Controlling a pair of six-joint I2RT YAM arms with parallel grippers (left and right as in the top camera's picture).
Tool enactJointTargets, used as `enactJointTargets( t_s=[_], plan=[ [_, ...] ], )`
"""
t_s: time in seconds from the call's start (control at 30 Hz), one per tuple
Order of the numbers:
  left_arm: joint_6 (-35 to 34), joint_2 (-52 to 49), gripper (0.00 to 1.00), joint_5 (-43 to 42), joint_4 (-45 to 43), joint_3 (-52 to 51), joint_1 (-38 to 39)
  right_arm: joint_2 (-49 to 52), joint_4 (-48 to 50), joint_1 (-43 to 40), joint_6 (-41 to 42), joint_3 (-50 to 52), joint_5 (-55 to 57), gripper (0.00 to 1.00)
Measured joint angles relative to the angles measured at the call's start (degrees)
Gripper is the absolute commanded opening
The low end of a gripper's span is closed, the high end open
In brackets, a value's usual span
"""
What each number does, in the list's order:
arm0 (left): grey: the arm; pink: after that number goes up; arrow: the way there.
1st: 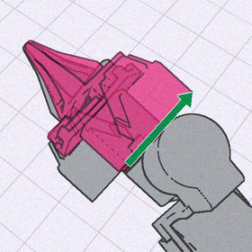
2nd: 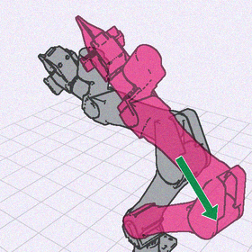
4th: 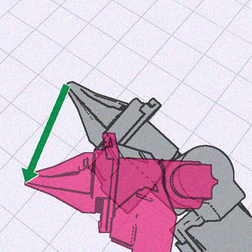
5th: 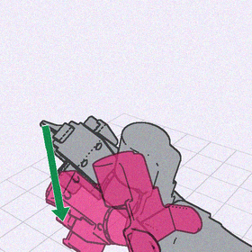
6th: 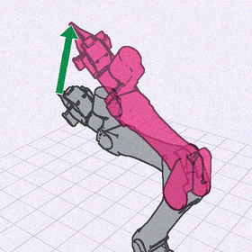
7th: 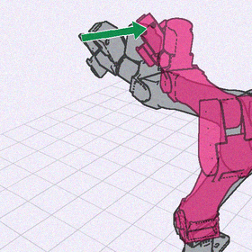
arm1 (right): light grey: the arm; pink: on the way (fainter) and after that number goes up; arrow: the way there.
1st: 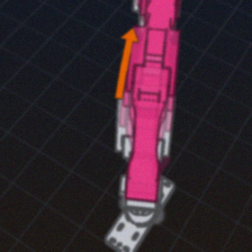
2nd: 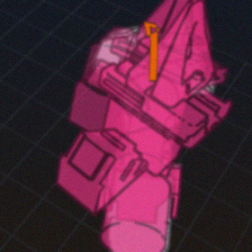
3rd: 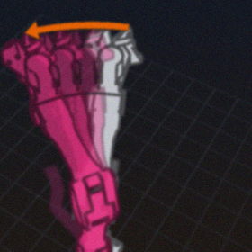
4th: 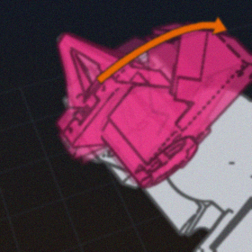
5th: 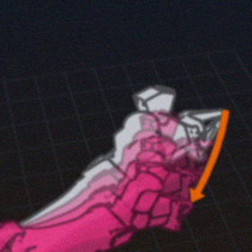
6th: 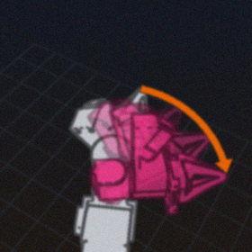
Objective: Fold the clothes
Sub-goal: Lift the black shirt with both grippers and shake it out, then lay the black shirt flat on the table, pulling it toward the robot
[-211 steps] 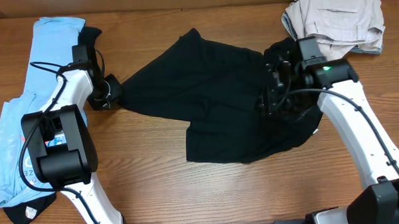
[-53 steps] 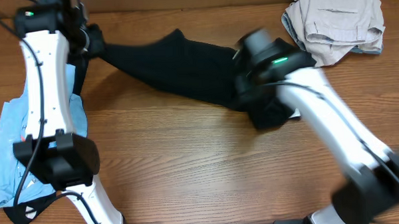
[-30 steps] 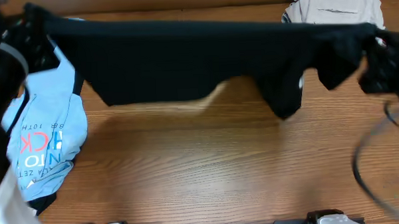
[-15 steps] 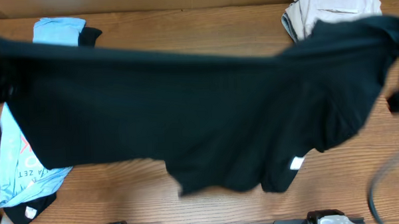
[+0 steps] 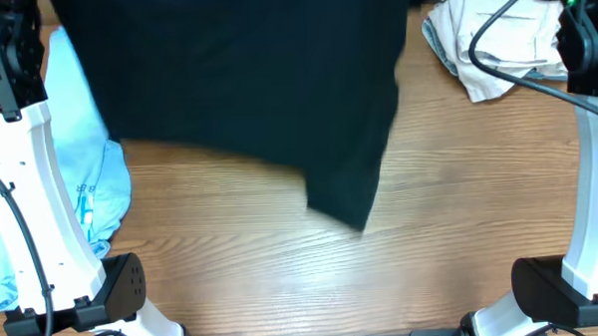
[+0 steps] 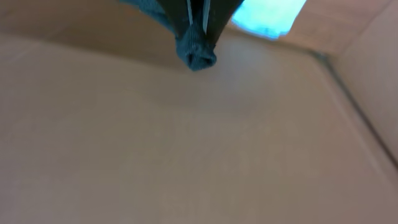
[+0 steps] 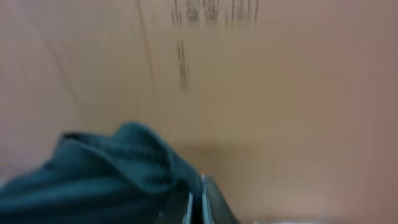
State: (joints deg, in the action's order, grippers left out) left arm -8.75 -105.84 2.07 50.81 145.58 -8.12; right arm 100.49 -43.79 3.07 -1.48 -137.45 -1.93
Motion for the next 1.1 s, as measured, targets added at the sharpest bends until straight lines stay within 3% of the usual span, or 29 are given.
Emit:
enactJointTargets(
  t_s=[0.17, 0.37, 0.8, 1.1],
  plan=[
    [0.5, 0.1, 0.04, -0.8, -3.1, 0.7, 0.0, -0.8, 3.3, 0.0, -1.2, -2.6, -0.1, 0.04],
    [2.2, -0.4, 0.04, -1.1, 2.7, 0.9, 0.0, -1.0, -5.5, 0.0, -1.7, -3.2, -0.2, 0.04],
    [2.7, -20.9, 0.04, -3.7, 33.2, 1.2, 0.0, 16.2, -31.2, 0.0, -1.7, -2.7, -4.7, 0.04],
    [2.8, -21.2, 0.04, -4.5, 45.9, 0.8, 0.0, 15.5, -47.4, 0.0, -1.5, -2.8, -7.3, 0.04]
  ],
)
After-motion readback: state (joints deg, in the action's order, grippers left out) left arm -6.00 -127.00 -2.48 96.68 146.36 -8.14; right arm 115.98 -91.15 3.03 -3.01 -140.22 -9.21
